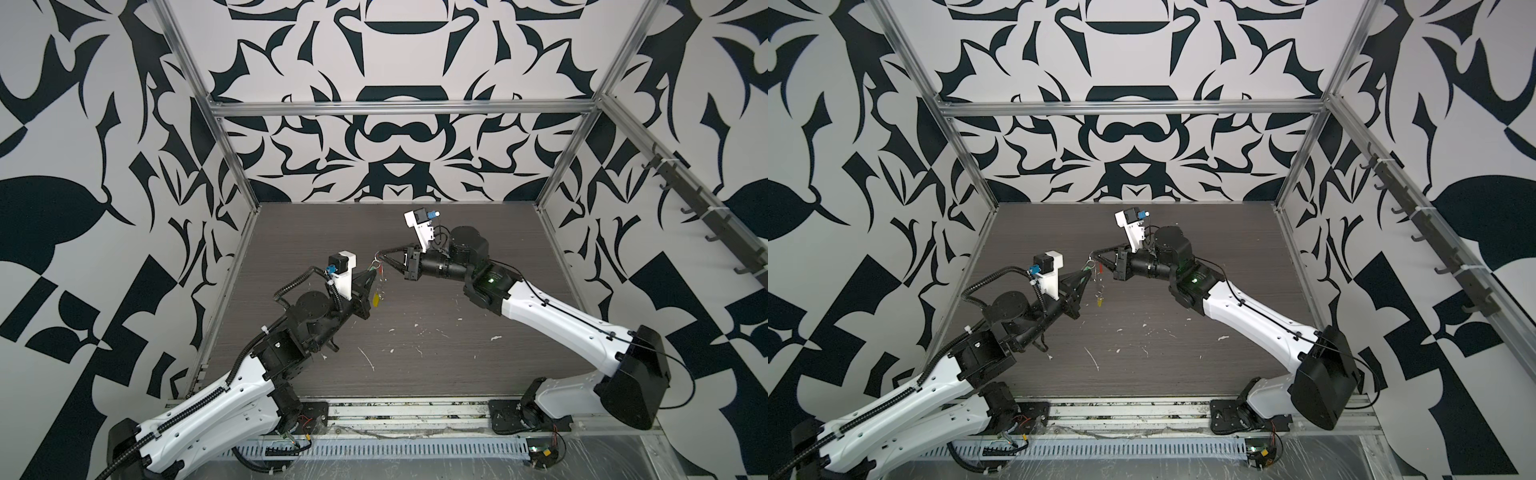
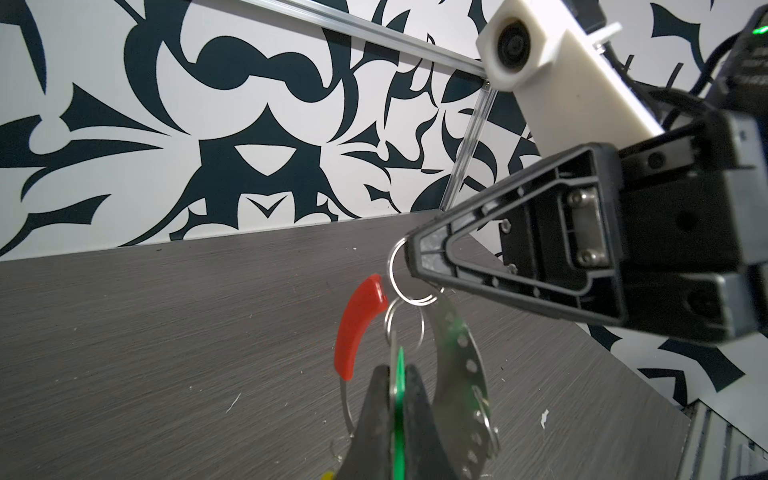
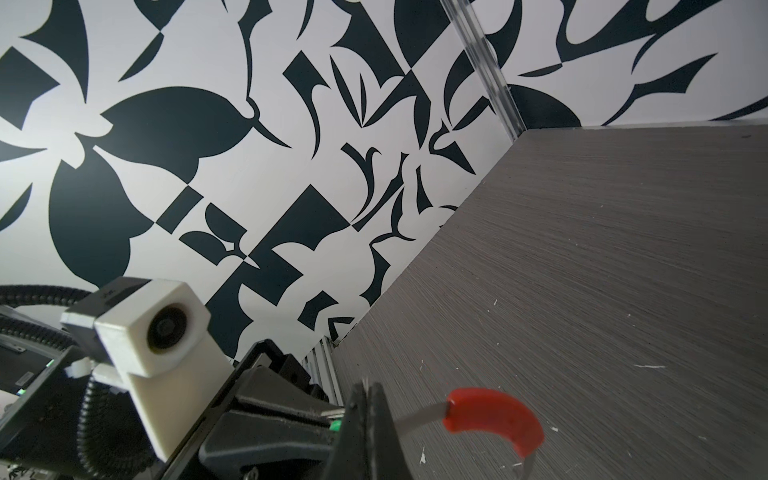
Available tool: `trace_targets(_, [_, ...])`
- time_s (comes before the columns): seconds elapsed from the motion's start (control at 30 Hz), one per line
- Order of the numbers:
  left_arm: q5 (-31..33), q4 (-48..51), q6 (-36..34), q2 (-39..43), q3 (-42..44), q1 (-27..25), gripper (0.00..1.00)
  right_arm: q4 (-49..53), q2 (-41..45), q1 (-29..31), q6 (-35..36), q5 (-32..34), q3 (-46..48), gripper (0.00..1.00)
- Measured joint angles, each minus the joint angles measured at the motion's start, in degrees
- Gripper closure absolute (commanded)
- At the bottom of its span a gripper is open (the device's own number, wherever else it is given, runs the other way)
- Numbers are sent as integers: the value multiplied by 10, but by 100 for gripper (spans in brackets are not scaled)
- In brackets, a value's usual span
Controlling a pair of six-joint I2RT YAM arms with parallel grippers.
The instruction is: Remove the keys from the keyring
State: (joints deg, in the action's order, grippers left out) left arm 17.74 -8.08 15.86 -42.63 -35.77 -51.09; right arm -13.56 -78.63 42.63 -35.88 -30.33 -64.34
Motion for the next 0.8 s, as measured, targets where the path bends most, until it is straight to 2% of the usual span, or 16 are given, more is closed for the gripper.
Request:
trace_targets(0.6, [-42,2,3,22,1,-3,100,-9,26,-2,109,-68,7,100])
trace_targets(0.73, [-36,2,-6,20,1,-10,100,-6,26,-2,113,-63,7,100])
trace_targets(0.8, [-11,2,-21,15,1,-28,100,1,24,2,107,-57,3,100])
